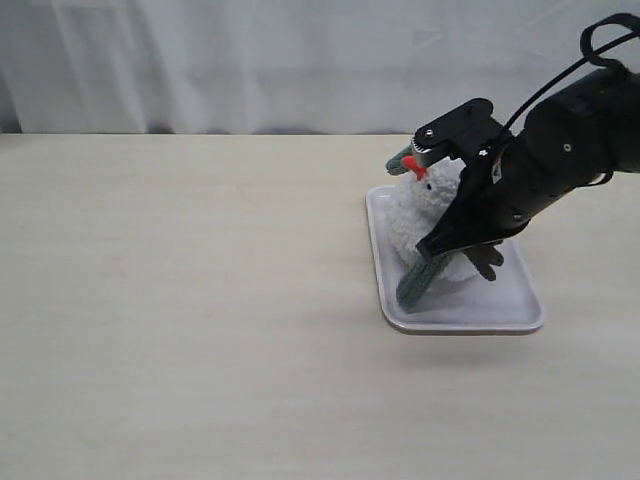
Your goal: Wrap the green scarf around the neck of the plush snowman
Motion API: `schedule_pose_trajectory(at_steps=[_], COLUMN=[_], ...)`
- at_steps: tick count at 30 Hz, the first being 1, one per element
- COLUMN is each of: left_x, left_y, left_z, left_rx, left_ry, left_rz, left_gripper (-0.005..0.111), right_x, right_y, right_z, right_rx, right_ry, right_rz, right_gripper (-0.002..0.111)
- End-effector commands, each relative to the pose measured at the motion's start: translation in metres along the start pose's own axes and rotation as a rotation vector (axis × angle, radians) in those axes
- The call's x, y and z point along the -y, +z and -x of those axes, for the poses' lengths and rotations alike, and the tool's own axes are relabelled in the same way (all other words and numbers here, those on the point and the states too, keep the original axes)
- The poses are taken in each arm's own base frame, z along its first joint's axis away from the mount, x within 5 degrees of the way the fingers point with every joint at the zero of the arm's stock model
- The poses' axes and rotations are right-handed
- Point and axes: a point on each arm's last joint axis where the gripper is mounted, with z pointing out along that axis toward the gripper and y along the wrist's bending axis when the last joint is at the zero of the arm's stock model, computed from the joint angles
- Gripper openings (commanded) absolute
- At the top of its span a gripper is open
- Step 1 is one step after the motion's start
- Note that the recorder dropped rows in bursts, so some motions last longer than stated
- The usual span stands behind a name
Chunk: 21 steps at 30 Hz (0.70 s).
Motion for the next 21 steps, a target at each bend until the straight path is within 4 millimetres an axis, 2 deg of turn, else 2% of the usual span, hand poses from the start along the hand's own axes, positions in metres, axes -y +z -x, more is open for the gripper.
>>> schedule_pose_trajectory(at_steps=[1,7,12,14,21], left_x=[0.000,0.000,0.000,0.000,0.000], left_y=[0.000,0.000,0.000,0.000,0.000], left_z=[0.000,0.000,0.000,0.000,0.000], left_rx=[0.010,0.010,0.010,0.010,0.010], left_ry=[-0.009,-0.009,-0.009,-0.009,-0.009], left_rz=[0.005,0.005,0.005,0.005,0.005], left_gripper=[0.000,0.000,0.000,0.000,0.000], right_x=[-0.006,-0.006,-0.002,-0.001,0.005], right_y=[0.009,0.004,-0.016,-0.025,-0.065], right_z=[0.002,0.004,0.009,0.010,0.005], right_rx=[0.015,0.038,0.108,0.127,0.156], right_ry=[0.029,-0.003,0.006,0.020,0.105], right_rz=[0.047,0.053,0.039,0.041,0.038], right_gripper=[0.004,0.004,0.005,0.010,0.041])
